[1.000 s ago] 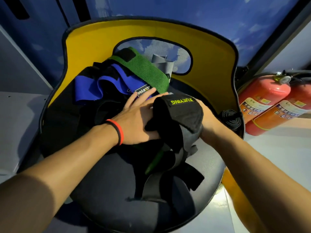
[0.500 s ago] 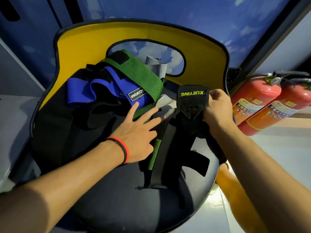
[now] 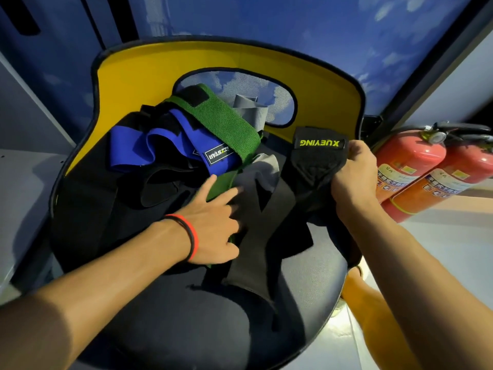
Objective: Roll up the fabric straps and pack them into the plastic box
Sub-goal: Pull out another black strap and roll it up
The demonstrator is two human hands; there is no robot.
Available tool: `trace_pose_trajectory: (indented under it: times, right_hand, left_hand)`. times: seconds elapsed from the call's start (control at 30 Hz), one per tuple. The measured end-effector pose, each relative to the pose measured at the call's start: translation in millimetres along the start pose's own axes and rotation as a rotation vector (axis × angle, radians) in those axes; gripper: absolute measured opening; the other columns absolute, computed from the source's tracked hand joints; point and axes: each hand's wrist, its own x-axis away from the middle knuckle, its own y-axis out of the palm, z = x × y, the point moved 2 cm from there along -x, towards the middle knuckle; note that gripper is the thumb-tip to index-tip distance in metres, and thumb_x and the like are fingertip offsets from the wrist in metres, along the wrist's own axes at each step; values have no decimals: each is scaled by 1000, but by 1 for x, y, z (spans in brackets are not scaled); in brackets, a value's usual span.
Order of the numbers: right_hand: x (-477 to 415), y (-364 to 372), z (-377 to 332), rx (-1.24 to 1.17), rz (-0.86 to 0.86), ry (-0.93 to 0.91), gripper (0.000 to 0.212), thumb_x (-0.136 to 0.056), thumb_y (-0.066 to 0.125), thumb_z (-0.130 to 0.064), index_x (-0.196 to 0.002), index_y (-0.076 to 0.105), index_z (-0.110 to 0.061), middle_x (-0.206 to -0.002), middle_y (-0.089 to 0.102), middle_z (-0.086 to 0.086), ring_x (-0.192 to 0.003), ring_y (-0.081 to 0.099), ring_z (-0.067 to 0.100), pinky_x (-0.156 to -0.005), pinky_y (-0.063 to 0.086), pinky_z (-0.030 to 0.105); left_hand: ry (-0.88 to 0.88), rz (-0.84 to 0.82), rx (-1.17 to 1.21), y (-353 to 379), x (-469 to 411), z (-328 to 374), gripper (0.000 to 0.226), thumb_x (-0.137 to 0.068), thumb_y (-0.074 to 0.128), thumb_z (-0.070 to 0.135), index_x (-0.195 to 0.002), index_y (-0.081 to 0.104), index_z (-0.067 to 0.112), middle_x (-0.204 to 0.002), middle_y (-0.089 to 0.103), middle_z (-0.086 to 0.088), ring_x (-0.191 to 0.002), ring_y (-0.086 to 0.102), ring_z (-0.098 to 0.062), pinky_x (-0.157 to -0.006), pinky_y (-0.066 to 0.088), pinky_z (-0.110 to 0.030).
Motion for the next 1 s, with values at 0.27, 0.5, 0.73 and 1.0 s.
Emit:
trace_pose_trajectory:
  times: [0.27,0.5,0.73,1.0]
  right_hand:
    - [15,-10,-20,419,25,-310,21,-102,44,-34,-107,54,-16,-104,69,18,-86,60,45,-74,53,53]
    - [36,5,-19,617,-197,-284,21,-95,51,-36,-87,54,-17,-71,51,2,-61,46,25,-58,32,34]
    - [64,22,-26,527,-189,-431,21,-97,47,-34,-88,49,-16,-71,57,6,-63,53,33,-55,44,39]
    - [112,32,-34,180,-337,-843,9,-100,60,-14,-96,59,-6,-141,43,8,-125,46,23,-100,44,34]
  left_hand:
    - [-228,-161,31,0,27,-60,43,-96,35,48,-135,49,56,-159,28,17,-152,-21,-8,-112,-21,-67]
    - [-329,13,-46,-2,34,-72,44,-92,45,37,-134,54,51,-160,26,20,-152,4,-3,-117,-16,-64]
    - [-308,480,1085,-49,44,-9,42,-94,52,52,-79,76,22,-75,75,6,-75,71,-13,-74,51,-30]
    - [-456,626,2181,-45,21,5,35,-99,59,35,-125,64,13,-114,75,-8,-97,74,-19,-79,60,-32]
